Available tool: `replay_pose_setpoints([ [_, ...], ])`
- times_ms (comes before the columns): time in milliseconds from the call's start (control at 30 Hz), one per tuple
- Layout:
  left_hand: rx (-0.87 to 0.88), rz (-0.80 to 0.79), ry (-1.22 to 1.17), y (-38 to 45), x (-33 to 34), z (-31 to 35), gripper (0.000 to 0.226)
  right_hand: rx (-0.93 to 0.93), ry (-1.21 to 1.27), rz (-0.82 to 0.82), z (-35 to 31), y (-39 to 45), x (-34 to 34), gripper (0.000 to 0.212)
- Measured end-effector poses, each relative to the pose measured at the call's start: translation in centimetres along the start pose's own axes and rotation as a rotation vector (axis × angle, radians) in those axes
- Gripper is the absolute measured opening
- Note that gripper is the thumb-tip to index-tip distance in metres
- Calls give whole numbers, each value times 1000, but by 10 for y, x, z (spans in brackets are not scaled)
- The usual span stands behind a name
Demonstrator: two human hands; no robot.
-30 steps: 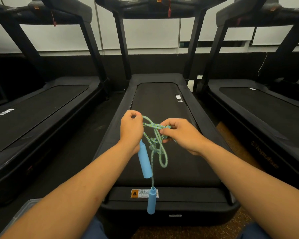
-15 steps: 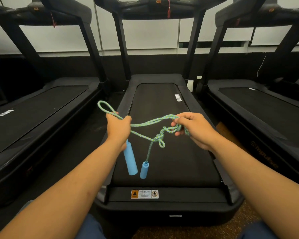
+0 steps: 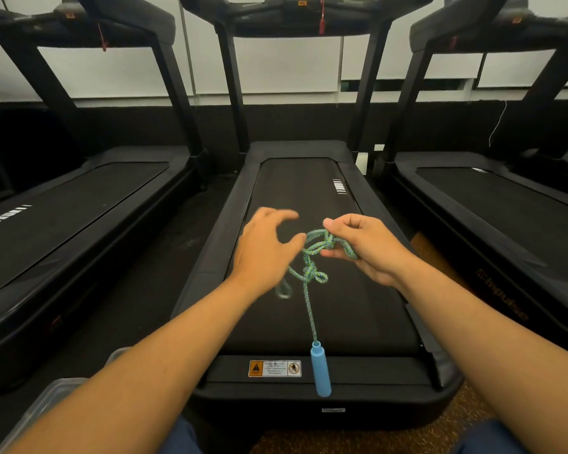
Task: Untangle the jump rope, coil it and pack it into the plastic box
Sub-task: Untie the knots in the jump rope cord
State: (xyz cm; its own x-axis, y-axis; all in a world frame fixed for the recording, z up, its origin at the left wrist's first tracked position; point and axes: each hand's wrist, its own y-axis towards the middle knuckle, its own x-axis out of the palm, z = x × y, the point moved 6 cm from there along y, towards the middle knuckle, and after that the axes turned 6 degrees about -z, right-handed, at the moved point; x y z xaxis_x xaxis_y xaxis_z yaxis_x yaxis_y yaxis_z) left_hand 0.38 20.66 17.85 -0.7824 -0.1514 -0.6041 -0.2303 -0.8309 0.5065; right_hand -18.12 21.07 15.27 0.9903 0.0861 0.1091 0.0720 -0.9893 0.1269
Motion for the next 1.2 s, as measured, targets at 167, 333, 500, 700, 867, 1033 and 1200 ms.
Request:
replay_pose_setpoints([
  [167, 6, -125, -123, -6, 20, 7, 11, 59, -77, -113, -1, -6, 14, 27],
  [333, 29, -145, -149, -5, 22, 0, 18, 52, -119, -136, -2, -7, 17, 38],
  [500, 52, -116, -134, -3, 17, -1, 10, -27, -77, -95, -2, -3, 15, 19],
  [700, -63, -77, -222, 1, 15, -9, 6, -96, -145, -87, -5, -2, 15, 12],
  [867, -128, -78, -322, 2, 14, -15, 15, -255, -498, -152, -20, -11, 16, 28],
  [1033, -162, -98, -392, 1, 17, -14, 18, -303, -473, -31, -23, -6, 13, 4],
  [1200, -247, -71, -528, 3, 19, -15, 21, -144, -178, 15, -14, -1, 2, 12],
])
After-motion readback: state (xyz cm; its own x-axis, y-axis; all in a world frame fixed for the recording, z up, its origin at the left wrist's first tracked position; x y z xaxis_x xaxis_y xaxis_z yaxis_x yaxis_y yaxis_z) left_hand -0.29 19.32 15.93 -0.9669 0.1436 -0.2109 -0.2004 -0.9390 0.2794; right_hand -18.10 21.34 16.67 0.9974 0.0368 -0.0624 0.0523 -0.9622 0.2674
